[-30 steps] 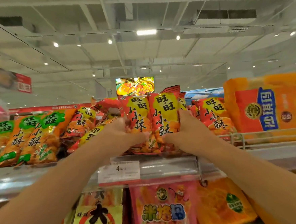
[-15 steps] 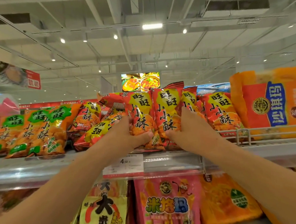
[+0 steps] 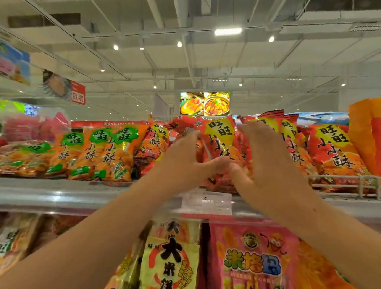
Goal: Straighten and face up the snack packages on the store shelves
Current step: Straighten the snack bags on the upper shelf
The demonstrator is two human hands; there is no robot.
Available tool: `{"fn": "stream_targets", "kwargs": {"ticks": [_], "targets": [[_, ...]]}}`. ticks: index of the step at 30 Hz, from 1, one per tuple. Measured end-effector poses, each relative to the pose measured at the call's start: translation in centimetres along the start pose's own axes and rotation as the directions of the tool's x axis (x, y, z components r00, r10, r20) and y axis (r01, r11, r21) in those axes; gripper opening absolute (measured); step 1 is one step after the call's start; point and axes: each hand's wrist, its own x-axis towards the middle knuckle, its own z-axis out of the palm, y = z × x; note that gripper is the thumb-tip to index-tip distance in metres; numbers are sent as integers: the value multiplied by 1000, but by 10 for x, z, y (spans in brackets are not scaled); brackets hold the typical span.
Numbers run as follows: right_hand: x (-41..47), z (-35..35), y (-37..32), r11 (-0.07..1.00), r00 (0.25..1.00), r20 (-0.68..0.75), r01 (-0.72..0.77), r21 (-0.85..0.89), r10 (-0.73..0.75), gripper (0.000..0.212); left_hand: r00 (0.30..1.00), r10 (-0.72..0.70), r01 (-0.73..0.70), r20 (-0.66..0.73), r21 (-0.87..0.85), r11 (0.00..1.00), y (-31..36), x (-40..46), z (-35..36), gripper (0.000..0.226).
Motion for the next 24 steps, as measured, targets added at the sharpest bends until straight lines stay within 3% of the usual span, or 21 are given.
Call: {"fn": "stream_targets", "kwargs": {"ticks": [4, 11, 14, 17, 21, 24], "targets": [[7, 41, -76, 969, 959, 177, 198, 146, -223, 52, 992, 55, -28, -114, 223, 974, -49, -42, -56, 37], [37, 173, -217, 918, 872, 288, 363, 162, -395, 61, 986, -107, 155, -129, 459, 875, -186, -144, -183, 42], [52, 225, -283, 924, 835, 405, 374, 74, -371, 65, 976, -152, 213, -158, 515, 831, -241, -184, -244, 42], [63, 261, -337, 930, 831, 495, 351, -113, -254, 64, 966, -181, 254, -186, 534, 806, -288, -216, -301, 45], [77, 271, -387, 953, 926, 368, 187, -237, -90, 41, 956, -216, 291, -196, 586, 756, -344, -240, -360, 56], [91, 282, -413, 974, 943, 311, 172, -148, -119, 54, 948, -263, 317, -180, 625, 714, -386, -243, -387, 70]]}}
